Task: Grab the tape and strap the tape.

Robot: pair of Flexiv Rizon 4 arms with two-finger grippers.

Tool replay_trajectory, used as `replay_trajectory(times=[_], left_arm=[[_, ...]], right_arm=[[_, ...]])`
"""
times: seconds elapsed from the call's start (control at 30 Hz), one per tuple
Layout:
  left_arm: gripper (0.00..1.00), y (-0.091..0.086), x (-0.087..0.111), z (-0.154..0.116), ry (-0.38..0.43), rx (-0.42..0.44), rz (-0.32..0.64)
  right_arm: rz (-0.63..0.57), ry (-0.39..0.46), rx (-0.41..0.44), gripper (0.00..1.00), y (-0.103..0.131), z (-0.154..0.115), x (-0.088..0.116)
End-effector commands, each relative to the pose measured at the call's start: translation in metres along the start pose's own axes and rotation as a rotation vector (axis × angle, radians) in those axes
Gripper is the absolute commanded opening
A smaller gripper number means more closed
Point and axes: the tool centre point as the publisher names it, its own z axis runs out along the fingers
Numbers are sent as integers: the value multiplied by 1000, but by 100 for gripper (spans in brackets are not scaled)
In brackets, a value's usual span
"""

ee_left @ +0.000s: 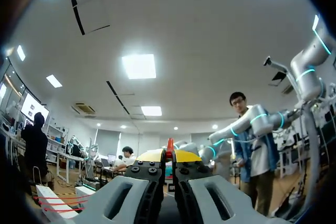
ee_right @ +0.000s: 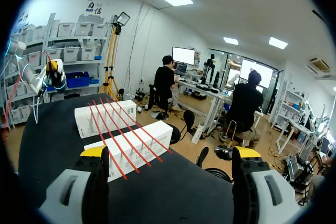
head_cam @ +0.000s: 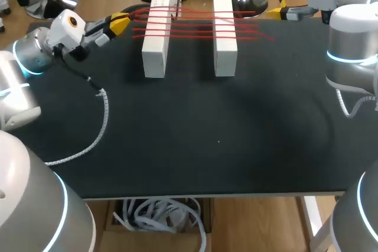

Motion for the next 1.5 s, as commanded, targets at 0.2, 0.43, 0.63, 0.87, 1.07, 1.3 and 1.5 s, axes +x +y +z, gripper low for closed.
replay_trajectory(times=[0.2,0.43,0.63,0.87,1.07,1.3,1.5], left_arm=[[0,1,-8,3,46,15,-4],[0,2,-7,1,31,27,-4],[0,2,-7,0,24,21,-19],[0,2,-7,0,24,21,-19],[0,2,-7,0,24,21,-19],[0,2,-7,0,24,21,-19],[0,2,-7,0,24,21,-19]], right_arm=[[0,0,0,100,0,0,0],[0,0,0,100,0,0,0],[0,0,0,100,0,0,0],[0,0,0,100,0,0,0],[0,0,0,100,0,0,0],[0,0,0,100,0,0,0],[115,-173,-76,100,9,-14,-5]])
